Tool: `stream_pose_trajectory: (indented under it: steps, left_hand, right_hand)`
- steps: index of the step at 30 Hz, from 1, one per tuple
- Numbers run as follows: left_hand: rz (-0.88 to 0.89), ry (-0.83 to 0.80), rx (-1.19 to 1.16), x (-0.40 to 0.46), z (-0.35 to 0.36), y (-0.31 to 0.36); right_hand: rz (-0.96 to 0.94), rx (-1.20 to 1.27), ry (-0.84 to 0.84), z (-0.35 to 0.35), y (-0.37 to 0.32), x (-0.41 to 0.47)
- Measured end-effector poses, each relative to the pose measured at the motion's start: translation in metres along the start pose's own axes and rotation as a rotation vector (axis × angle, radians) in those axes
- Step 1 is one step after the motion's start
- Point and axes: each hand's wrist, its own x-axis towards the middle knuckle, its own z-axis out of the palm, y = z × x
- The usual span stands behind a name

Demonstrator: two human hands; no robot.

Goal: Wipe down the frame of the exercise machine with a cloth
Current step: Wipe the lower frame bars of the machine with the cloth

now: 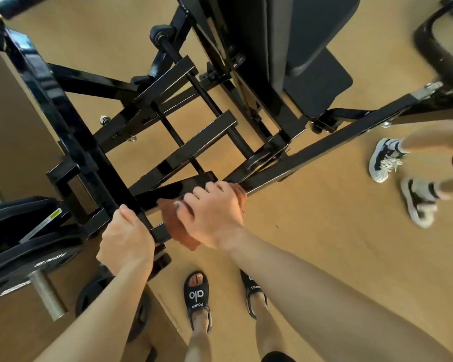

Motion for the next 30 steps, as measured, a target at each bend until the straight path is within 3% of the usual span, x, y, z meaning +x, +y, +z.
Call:
stream_pose_trajectory:
  steps: [5, 11, 13, 16, 22, 26, 30]
  left_hand:
    - [0.338, 0.071, 0.106, -0.007, -0.003, 0.038]
    - [0.553, -0.225, 0.057, -0.043, 0.044, 0.138]
    - [0.549, -0.234, 0.081, -0.045, 0.051, 0.14]
    - [0.532, -0.234, 0.082, -0.041, 0.053, 0.137]
    - [0.515, -0.302, 0.17, -0.04, 0.047, 0.145]
    - [0.449, -0.32, 0.118, -0.04, 0.045, 0.148]
    - [0.415, -0.348, 0.117, -0.037, 0.046, 0.145]
  right_hand:
    - [-0.208, 0.049, 0.039, -0.006, 0.069, 0.005]
    - [0.15, -0.2, -0.007, -0.051, 0.23, 0.012]
    - [0.232, -0.267, 0.002, -0.057, 0.248, 0.011]
    - [0.352, -0.233, 0.068, -0.05, 0.214, 0.006]
    - [0.167, 0.023, 0.116, -0.018, 0.124, -0.004]
    - [-0.179, 0.06, 0.04, -0.029, 0.194, 0.01]
    - [0.069, -0.046, 0.087, -0.052, 0.295, 0.019]
